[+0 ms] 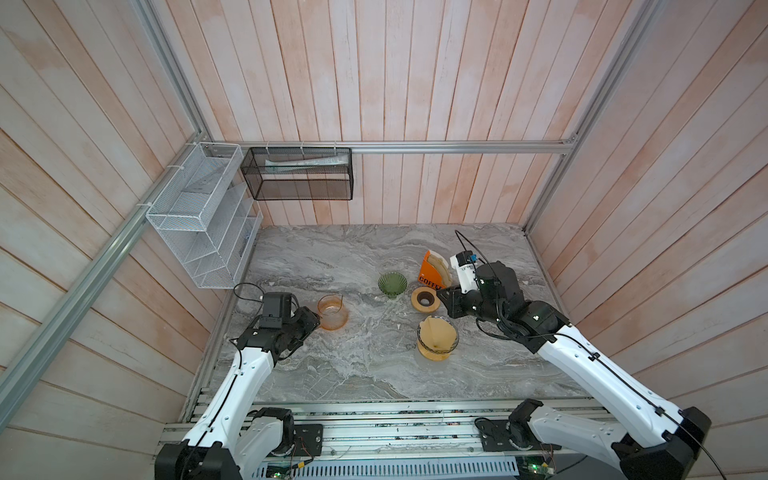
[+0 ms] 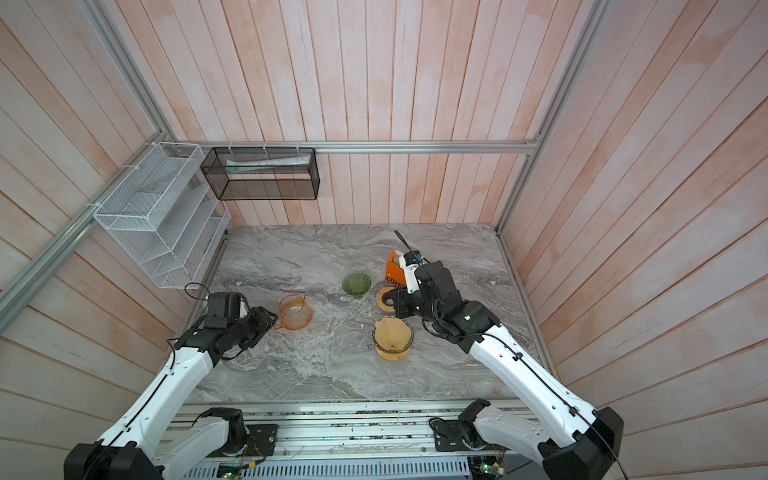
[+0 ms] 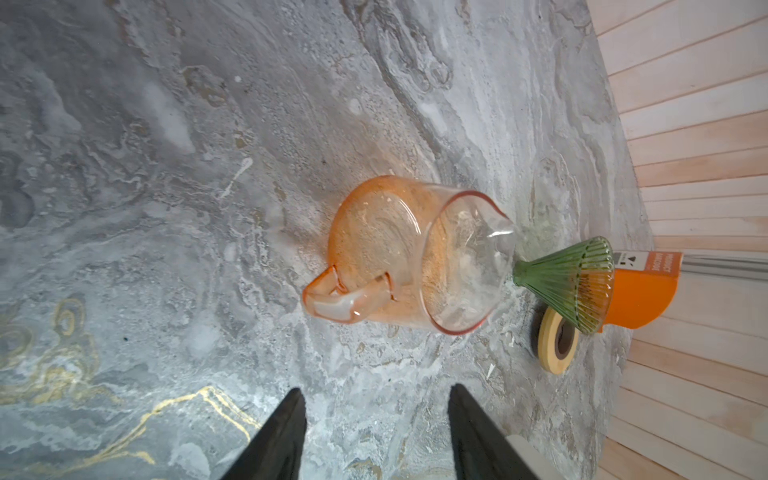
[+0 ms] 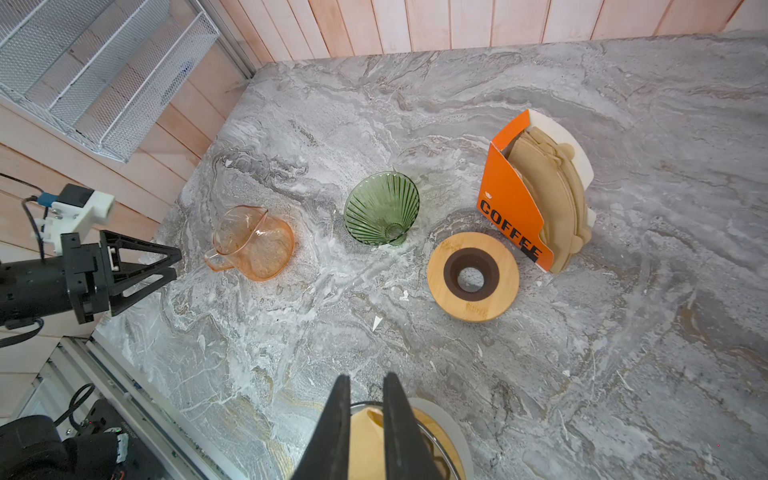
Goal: Place the coffee filter in the dripper
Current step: 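Release the filter and lift both grippers away from the dripper, then lower the left gripper over the orange glass pitcher handle while right gripper holds still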
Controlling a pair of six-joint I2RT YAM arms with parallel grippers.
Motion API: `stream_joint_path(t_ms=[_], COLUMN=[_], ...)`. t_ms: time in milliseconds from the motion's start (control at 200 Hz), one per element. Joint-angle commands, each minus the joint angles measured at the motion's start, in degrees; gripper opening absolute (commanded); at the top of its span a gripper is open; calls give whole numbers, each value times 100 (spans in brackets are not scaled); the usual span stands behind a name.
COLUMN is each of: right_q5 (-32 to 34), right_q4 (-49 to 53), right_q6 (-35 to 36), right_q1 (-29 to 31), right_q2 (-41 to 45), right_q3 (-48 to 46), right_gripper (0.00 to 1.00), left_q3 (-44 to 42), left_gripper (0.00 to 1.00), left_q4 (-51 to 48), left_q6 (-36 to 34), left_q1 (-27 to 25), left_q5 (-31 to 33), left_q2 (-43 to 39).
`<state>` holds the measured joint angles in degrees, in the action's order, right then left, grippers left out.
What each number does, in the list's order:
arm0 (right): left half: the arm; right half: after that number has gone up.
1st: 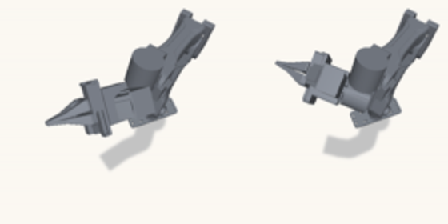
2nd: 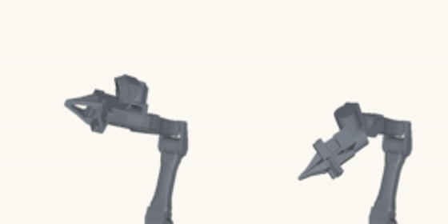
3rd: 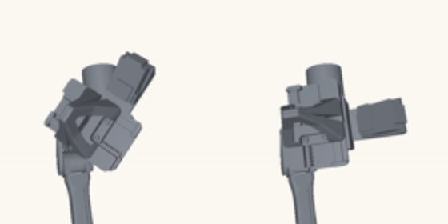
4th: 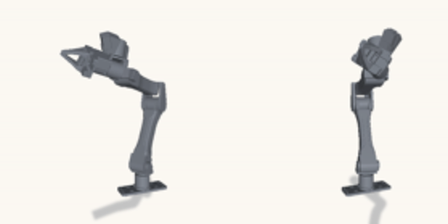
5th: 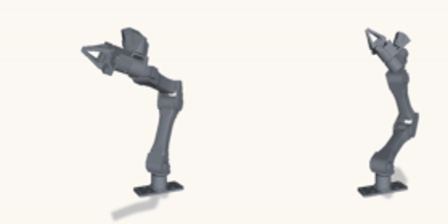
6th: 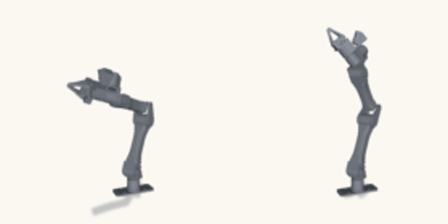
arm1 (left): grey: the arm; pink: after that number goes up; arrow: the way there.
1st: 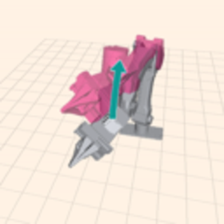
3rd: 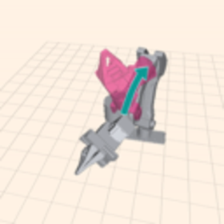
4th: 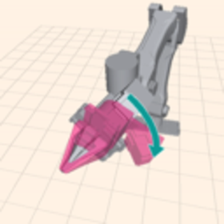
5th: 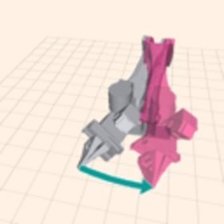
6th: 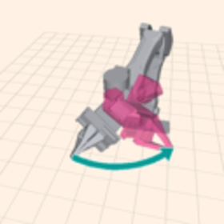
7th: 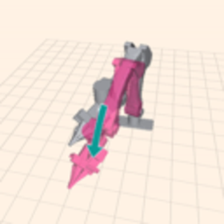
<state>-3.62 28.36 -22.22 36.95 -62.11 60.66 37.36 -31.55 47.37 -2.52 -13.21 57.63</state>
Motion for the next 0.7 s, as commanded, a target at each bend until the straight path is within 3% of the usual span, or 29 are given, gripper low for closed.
stream_joint_path(t_ms=[0,225,430,695], right_q5=[-130,-207,-245,-289], right_q4=[-114,-212,-195,-225], right_q6=[95,128,152,139], right_q1=[-41,-108,-124,-122], right_q2=[-47,-170,-266,-372], right_q3=[27,25,84,154], right_gripper=[17,17,17,16], left_q3=[-260,-537,-569,-540], left_gripper=[57,58,57,42], left_q4=[376,1059,1228,1309], left_q6=[210,478,370,97], left_q1=[252,445,565,712], left_q5=[-354,-712,-608,-448], left_q2=[-37,168,351,631])
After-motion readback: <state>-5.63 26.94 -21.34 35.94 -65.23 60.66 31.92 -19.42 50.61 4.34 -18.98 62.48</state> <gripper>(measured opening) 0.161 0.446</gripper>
